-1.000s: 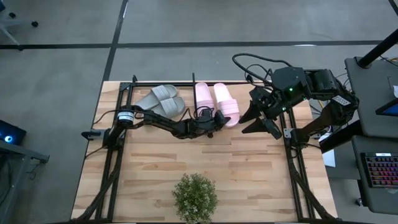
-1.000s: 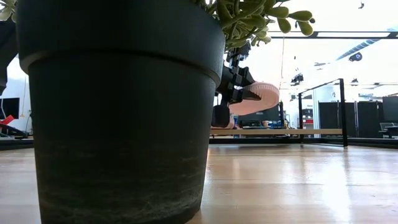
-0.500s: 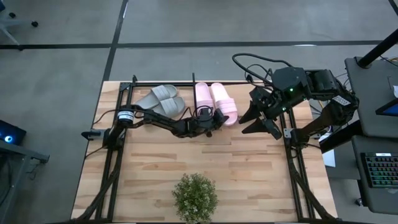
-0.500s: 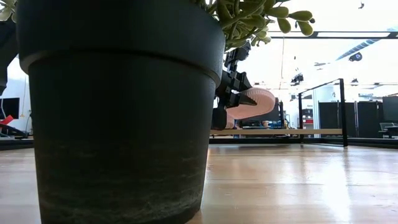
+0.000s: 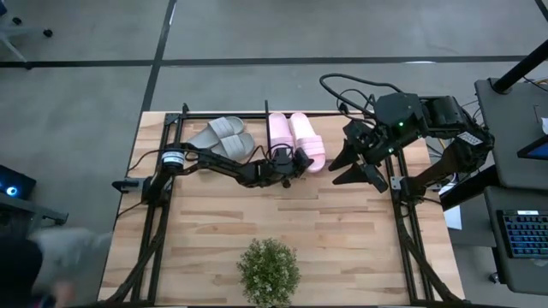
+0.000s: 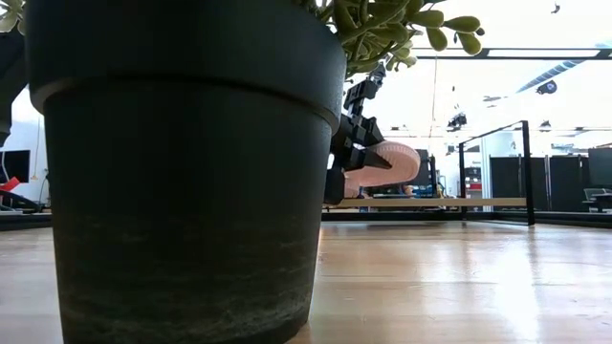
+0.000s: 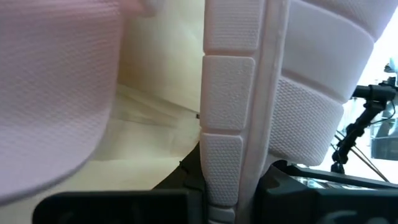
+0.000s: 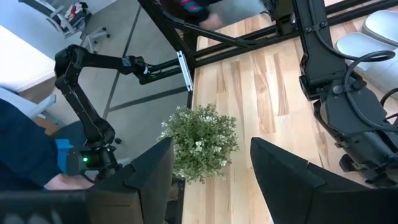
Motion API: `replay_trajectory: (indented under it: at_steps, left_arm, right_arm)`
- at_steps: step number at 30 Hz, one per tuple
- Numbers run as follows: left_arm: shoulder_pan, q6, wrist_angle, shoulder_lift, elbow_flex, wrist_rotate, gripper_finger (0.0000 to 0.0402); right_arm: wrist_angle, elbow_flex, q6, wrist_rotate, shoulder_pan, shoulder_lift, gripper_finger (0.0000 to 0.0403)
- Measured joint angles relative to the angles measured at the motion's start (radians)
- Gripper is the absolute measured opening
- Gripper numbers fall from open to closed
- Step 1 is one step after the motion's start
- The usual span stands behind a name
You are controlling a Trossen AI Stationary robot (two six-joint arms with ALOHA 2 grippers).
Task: Pick and place slides into the shelf
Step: Put the pink slipper on the shelf
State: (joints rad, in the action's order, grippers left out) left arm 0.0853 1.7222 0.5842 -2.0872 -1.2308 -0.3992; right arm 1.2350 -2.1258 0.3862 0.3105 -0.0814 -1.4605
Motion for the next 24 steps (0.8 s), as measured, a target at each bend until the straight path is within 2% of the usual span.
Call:
replay_trajectory:
  at_steps: [4, 11, 24]
  left_arm:
    - [0.003, 0.000, -0.005, 0.000, 0.000, -0.002, 0.0030]
    - [0.006, 0.001, -0.023, 0.000, 0.000, -0.003, 0.0088]
    - [0.008, 0.022, -0.055, 0.001, -0.001, 0.015, 0.0156]
  right_arm:
    - [-0.001, 0.000, 0.000, 0.000, -0.001, 0.000, 0.0206]
    - [-0.009, 0.000, 0.000, 0.000, -0.002, 0.000, 0.0206]
    - [-0.013, 0.000, 0.002, 0.000, -0.002, 0.000, 0.0206]
